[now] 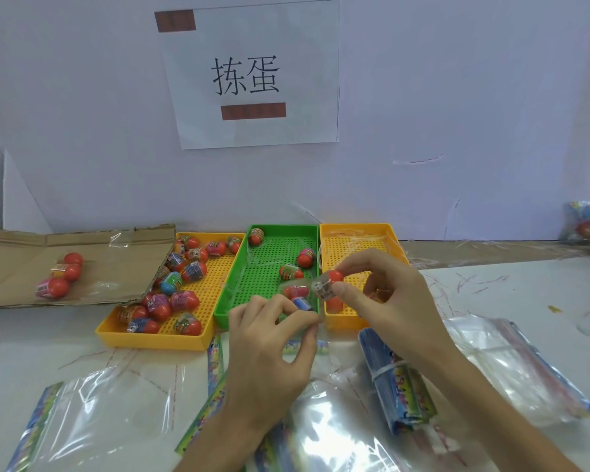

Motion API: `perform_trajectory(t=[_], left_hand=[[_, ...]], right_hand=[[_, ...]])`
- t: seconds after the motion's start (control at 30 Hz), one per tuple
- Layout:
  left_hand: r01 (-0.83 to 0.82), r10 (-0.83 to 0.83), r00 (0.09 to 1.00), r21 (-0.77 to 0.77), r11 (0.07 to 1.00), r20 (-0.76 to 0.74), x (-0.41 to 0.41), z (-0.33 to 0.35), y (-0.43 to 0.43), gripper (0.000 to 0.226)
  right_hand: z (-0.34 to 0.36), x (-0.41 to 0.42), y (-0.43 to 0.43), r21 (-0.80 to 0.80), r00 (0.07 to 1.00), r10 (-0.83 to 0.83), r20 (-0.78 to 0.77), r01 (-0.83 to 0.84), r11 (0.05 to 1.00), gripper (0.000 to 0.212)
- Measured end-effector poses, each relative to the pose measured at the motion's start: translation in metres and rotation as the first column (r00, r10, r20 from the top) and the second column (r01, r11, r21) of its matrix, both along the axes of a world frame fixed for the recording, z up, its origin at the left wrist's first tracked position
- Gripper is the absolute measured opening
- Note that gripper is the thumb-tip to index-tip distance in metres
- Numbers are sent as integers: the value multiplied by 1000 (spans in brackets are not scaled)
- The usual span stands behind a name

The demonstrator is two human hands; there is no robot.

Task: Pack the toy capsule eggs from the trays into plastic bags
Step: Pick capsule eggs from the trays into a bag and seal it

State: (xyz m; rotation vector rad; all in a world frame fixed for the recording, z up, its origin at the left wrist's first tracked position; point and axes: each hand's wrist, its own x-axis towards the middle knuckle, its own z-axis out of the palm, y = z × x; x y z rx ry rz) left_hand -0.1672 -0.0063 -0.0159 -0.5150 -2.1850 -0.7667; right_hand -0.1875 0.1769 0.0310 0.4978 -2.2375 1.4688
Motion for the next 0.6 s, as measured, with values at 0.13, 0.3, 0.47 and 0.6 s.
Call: perform_trajectory(t=[0.13, 0.3, 0.47, 0.6], left_hand=[[-13, 13, 1000, -3, 1000, 9, 1, 0, 0, 13], [-5, 5, 1000, 5, 1000, 7, 1, 0, 1, 12], [29, -29, 999, 19, 999, -23, 2, -1, 0, 16], [62, -61, 998, 31, 998, -21, 2, -1, 2, 15]], right_hand=[[-3, -1, -2, 189, 999, 38, 3, -37, 981, 11], [-2, -1, 0, 210, 995, 74, 67, -87, 974, 13], [2, -2, 4, 158, 992, 51, 117, -69, 985, 15], [3, -8, 10, 65, 980, -60, 191, 48, 997, 22]])
